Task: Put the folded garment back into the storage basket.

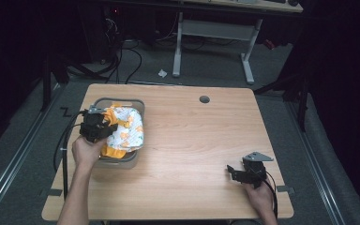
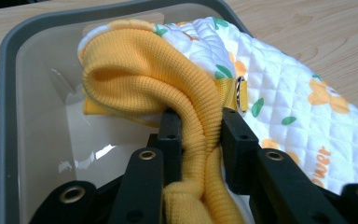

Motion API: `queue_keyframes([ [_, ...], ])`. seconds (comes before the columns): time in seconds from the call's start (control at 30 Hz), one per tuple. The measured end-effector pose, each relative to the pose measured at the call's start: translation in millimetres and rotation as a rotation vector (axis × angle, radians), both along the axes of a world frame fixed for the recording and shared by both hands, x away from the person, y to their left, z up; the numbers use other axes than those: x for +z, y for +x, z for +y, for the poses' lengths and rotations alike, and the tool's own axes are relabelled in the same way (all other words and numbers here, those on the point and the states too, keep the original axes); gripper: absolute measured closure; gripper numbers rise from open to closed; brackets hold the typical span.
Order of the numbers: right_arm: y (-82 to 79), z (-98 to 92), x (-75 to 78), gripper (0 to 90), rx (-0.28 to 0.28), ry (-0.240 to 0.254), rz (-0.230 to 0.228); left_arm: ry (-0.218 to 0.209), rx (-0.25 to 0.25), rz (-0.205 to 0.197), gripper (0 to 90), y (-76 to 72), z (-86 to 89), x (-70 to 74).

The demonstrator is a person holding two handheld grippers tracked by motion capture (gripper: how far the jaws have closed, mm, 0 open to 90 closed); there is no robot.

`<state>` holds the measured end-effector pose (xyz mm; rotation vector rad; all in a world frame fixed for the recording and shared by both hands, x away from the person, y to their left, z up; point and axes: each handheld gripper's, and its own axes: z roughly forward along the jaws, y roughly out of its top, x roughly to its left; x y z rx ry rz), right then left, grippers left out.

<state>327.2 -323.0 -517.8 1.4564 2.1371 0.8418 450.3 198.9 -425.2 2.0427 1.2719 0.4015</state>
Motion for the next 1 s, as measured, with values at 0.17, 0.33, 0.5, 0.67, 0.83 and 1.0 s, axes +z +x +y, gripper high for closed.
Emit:
queue_keyframes([
  [0.17, 0.0, 0.0, 0.0, 23.5, 0.000, 0.000, 0.000, 0.028, 0.000, 0.015, 72.1, 3.7, -1.7, -5.1],
  [0.33, 0.0, 0.0, 0.0, 23.5, 0.000, 0.000, 0.000, 0.050, 0.003, 0.033, 71.7, 7.4, -2.8, -10.1],
  [0.5, 0.0, 0.0, 0.0, 23.5, 0.000, 0.000, 0.000, 0.057, 0.004, 0.047, 71.7, 10.3, -3.7, -14.0],
  [0.67, 0.0, 0.0, 0.0, 23.5, 0.000, 0.000, 0.000, 0.084, 0.010, 0.072, 71.3, 14.3, -5.3, -20.8],
  [0.83, 0.0, 0.0, 0.0, 23.5, 0.000, 0.000, 0.000, 0.103, 0.029, 0.095, 70.0, 16.8, -5.8, -24.1],
  [1.0, 0.0, 0.0, 0.0, 23.5, 0.000, 0.000, 0.000, 0.128, 0.061, 0.134, 65.0, 18.9, -5.5, -27.6],
])
